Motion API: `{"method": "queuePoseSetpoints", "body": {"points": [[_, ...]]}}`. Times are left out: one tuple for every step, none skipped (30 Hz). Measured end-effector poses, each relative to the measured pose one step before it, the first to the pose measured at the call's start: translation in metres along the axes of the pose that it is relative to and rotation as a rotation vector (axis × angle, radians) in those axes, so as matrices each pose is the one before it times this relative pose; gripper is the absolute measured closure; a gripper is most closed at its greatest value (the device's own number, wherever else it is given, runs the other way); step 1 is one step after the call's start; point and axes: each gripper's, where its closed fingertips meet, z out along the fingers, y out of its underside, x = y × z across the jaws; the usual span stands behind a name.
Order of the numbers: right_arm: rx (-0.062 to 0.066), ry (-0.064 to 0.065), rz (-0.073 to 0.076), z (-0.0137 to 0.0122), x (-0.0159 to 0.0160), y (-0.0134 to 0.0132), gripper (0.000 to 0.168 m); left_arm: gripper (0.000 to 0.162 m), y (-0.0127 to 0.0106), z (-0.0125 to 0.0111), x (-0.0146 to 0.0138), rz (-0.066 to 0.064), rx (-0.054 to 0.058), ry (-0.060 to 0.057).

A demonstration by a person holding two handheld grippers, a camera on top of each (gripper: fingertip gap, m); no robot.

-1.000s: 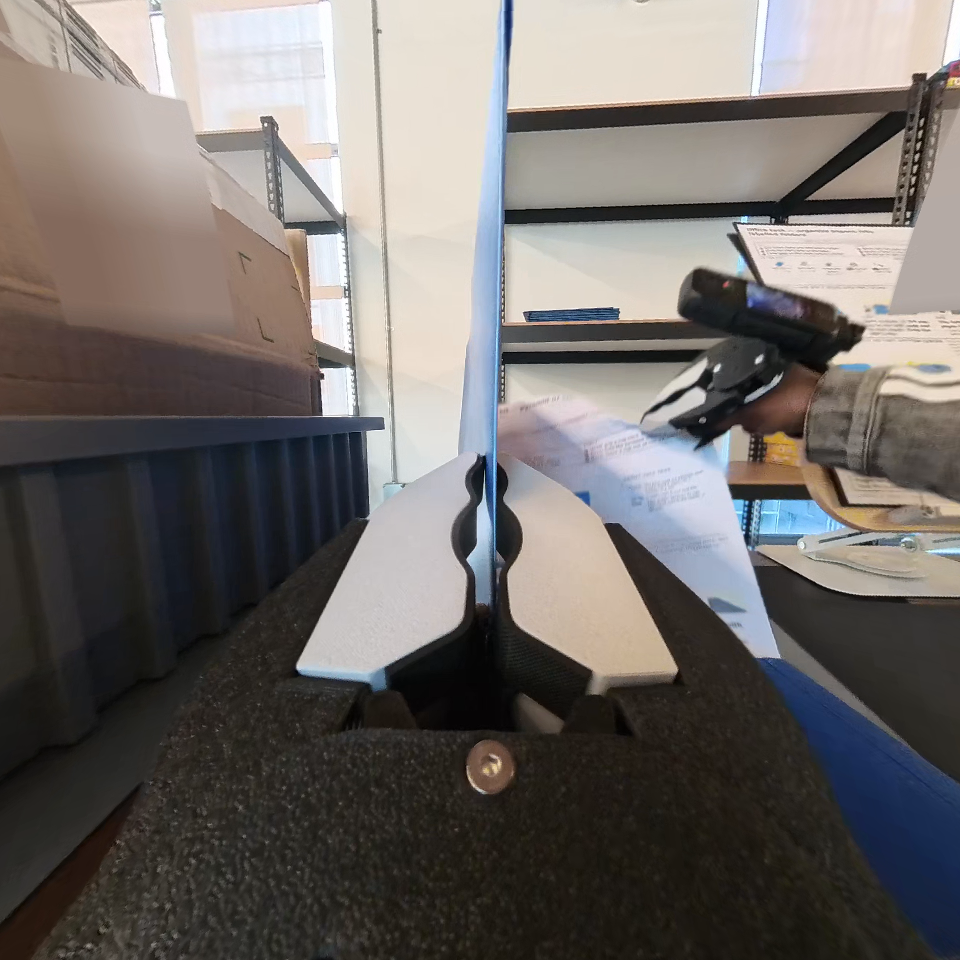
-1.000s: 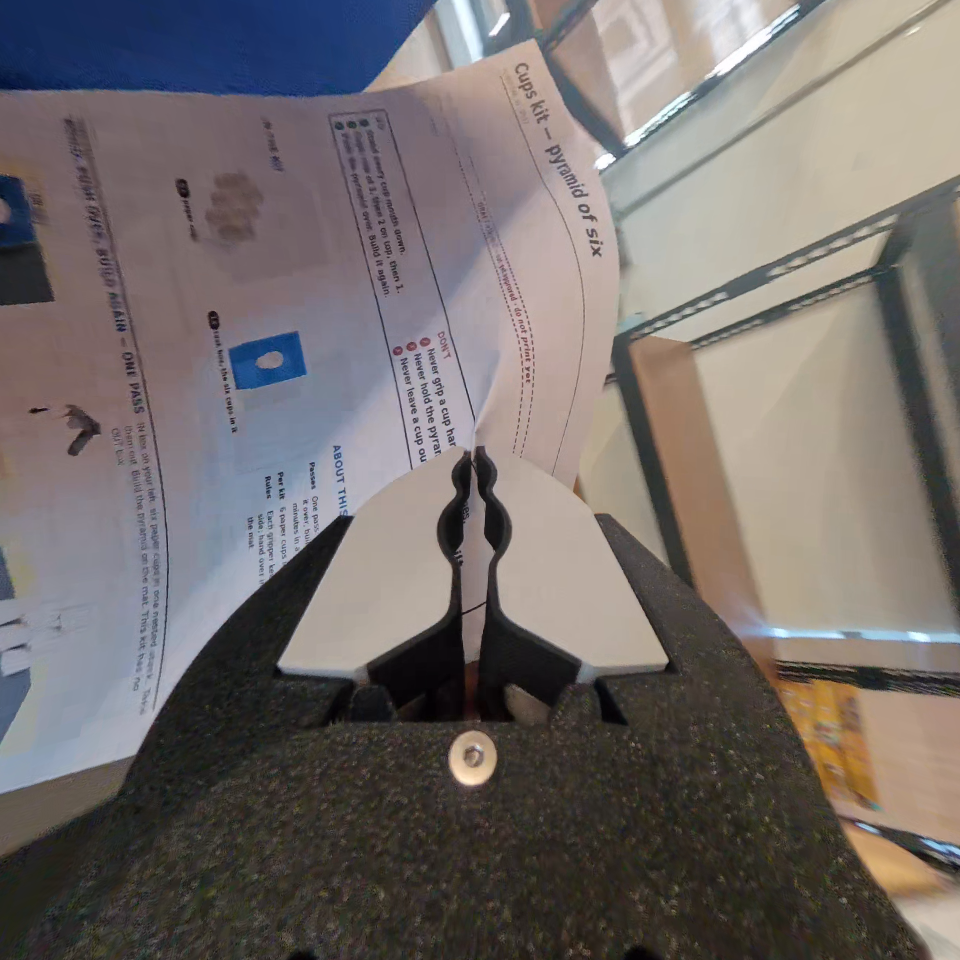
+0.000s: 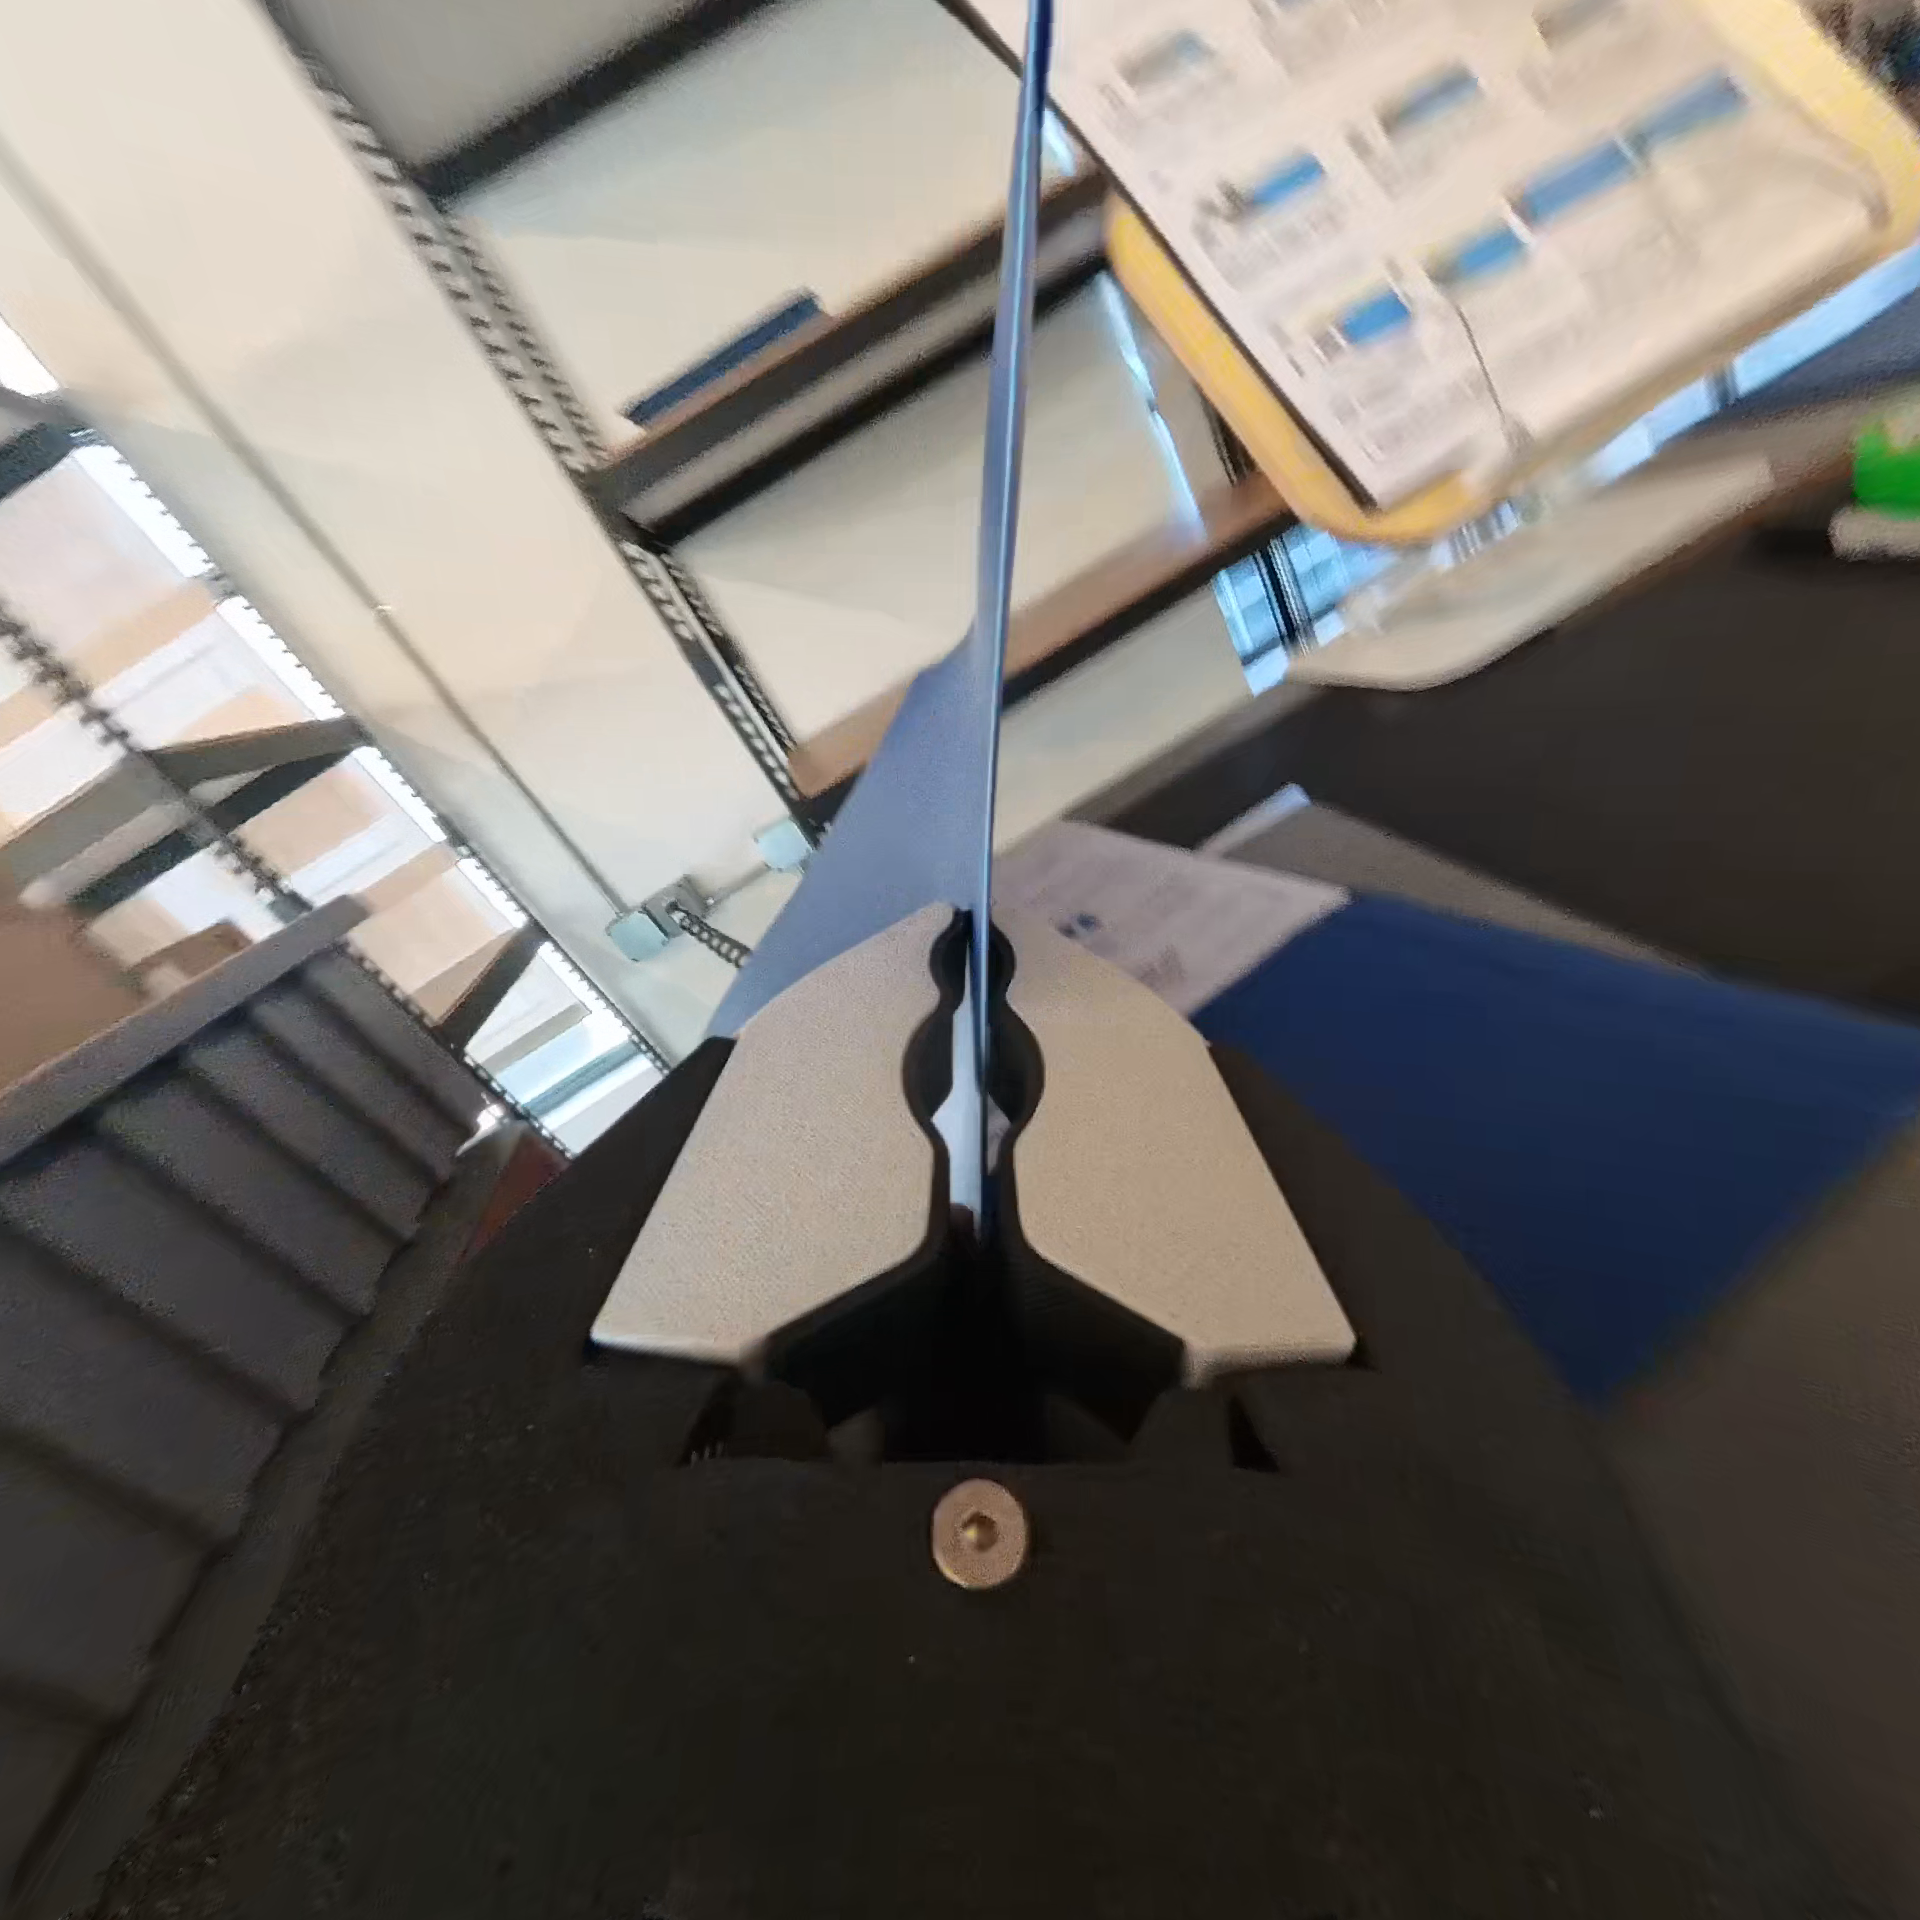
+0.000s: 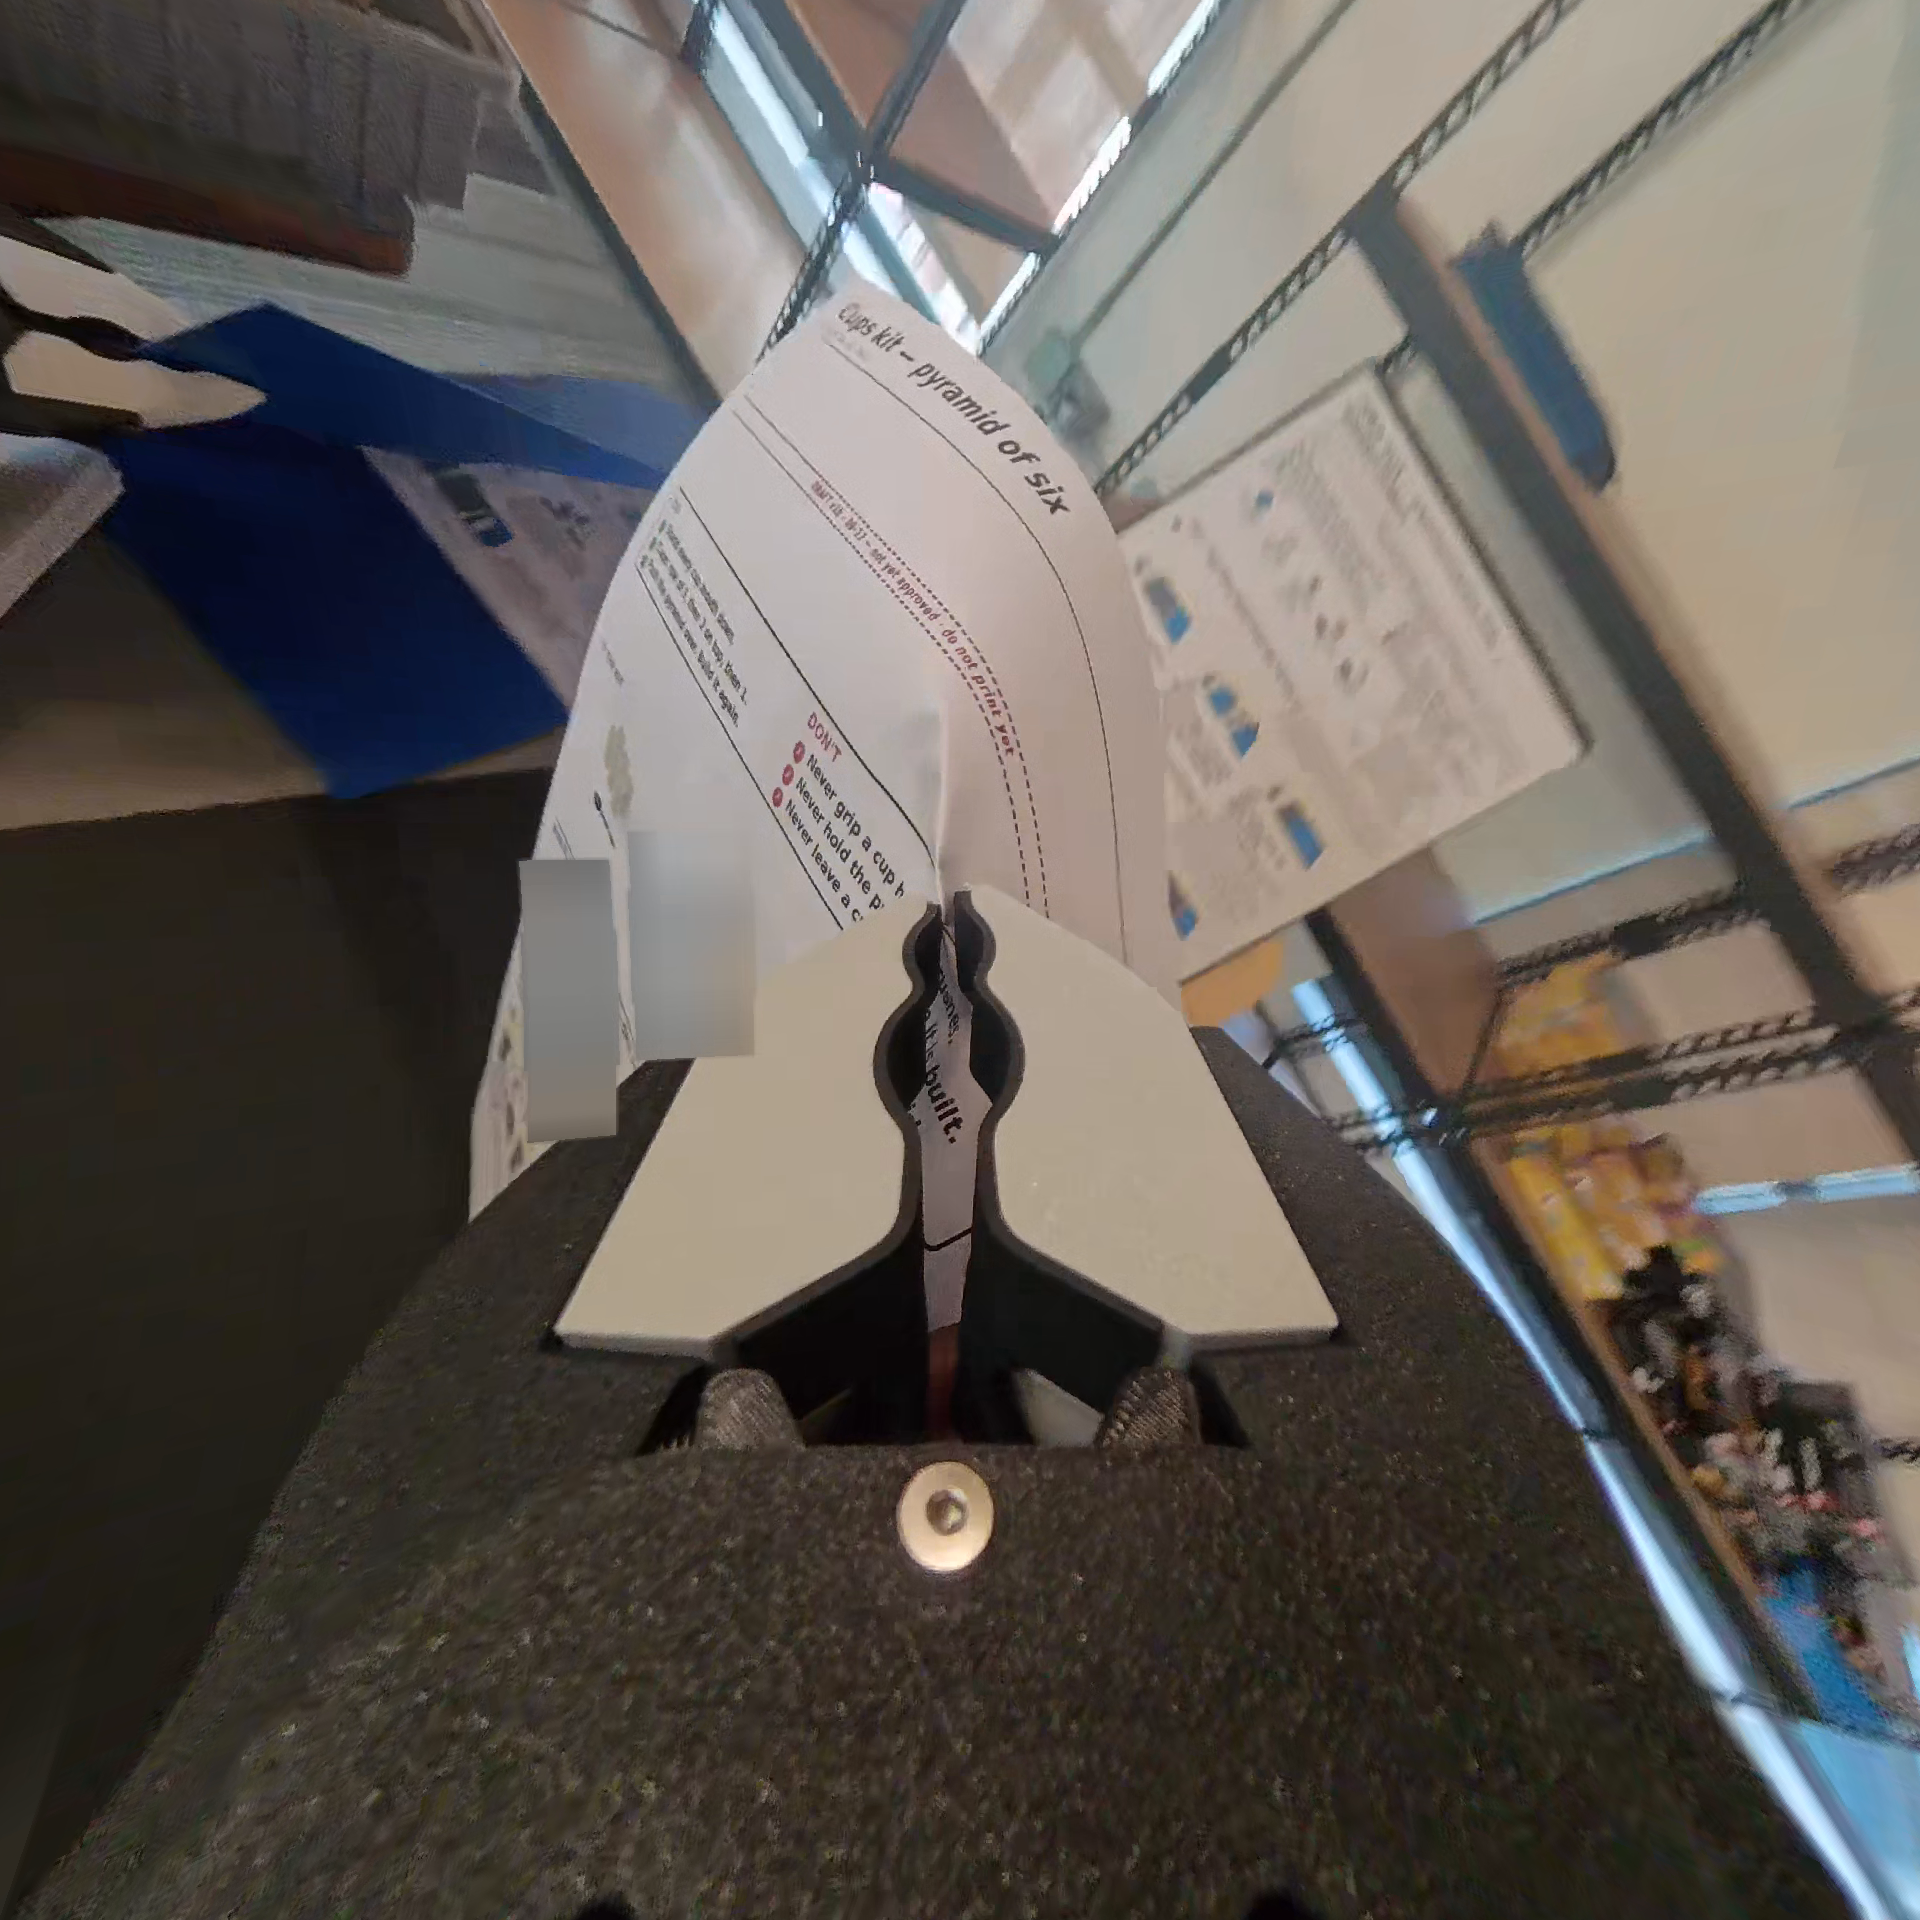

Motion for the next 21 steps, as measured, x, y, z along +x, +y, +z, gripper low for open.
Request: {"method": "queuePoseSetpoints", "body": {"points": [[-0.0154,-0.0062,0.0328,-0.00380,-0.00205,0.01585,0.166,0.161,0.00579,0.00452,0.01493,0.0771,-0.0465,0.0550],[-0.0044,-0.0145,0.0383,-0.00195,-0.00271,0.01530,0.166,0.161,0.00688,0.00495,0.01611,0.0887,-0.0542,0.0586],[-0.0068,-0.0293,0.0464,0.00031,-0.00457,0.01644,0.166,0.161,0.00834,0.00581,0.01776,0.0966,-0.0664,0.0663],[-0.0181,-0.0351,0.0520,0.00207,-0.00480,0.01816,0.166,0.160,0.00944,0.00625,0.01978,0.1004,-0.0766,0.0797],[-0.0136,-0.0319,0.0505,0.00376,-0.00397,0.01793,0.166,0.157,0.00910,0.00665,0.02016,0.0948,-0.0758,0.0838],[-0.0036,-0.0309,0.0460,0.00599,-0.00397,0.01758,0.166,0.151,0.00627,0.00646,0.01755,0.0721,-0.0574,0.0724],[-0.0065,-0.0345,0.0416,0.00856,-0.00449,0.01877,0.166,0.144,0.00291,0.00480,0.01265,0.0457,-0.0372,0.0512],[-0.0126,-0.0384,0.0317,0.01078,-0.00526,0.02003,0.166,0.143,-0.00050,0.00121,0.00341,0.0232,-0.0172,0.0075],[-0.0079,-0.0332,0.0266,0.01215,-0.00458,0.01923,0.166,0.143,-0.00346,-0.00275,-0.00259,-0.0053,0.0057,-0.0102],[-0.0019,-0.0342,0.0158,0.01250,-0.00480,0.01726,0.166,0.143,-0.00717,-0.00541,-0.00389,-0.0453,0.0309,0.0011],[0.0062,-0.0292,0.0054,0.01206,-0.00454,0.01470,0.166,0.143,-0.01054,-0.00750,-0.00414,-0.0635,0.0477,0.0084],[0.0172,-0.0247,-0.0026,0.01068,-0.00443,0.01097,0.166,0.139,-0.01359,-0.00913,-0.00384,-0.0713,0.0531,0.0100],[0.0239,-0.0231,-0.0224,0.00852,-0.00517,0.00736,0.166,0.131,-0.01821,-0.00955,0.00048,-0.0885,0.0683,0.0346],[0.0152,0.0019,-0.0367,0.00598,-0.00271,0.00564,0.166,0.127,-0.02360,-0.00931,0.00671,-0.1171,0.0908,0.0680],[0.0095,0.0185,-0.0548,0.00318,-0.00142,0.00295,0.166,0.118,-0.02705,-0.00762,0.01106,-0.1335,0.1080,0.0871],[0.0212,0.0183,-0.0684,0.00045,-0.00228,-0.00149,0.166,0.110,-0.02570,-0.00427,0.01141,-0.1312,0.1026,0.0752],[0.0320,0.0209,-0.0646,-0.00204,-0.00165,-0.00592,0.166,0.101,-0.02068,-0.00154,0.01246,-0.1238,0.0763,0.0761],[0.0299,0.0230,-0.0560,-0.00385,-0.00029,-0.00810,0.166,0.093,-0.01519,0.00215,0.01183,-0.1338,0.0503,0.0698],[0.0277,0.0228,-0.0530,-0.00505,0.00076,-0.00960,0.166,0.084,-0.01078,0.00592,0.01224,-0.1313,0.0414,0.0722],[0.0273,0.0247,-0.0562,-0.00583,0.00163,-0.01060,0.166,0.076,-0.00579,0.00938,0.00984,-0.1227,0.0385,0.0614],[0.0271,0.0265,-0.0545,-0.00622,0.00246,-0.01079,0.166,0.068,-0.00146,0.01241,0.00677,-0.1087,0.0319,0.0525]]}}
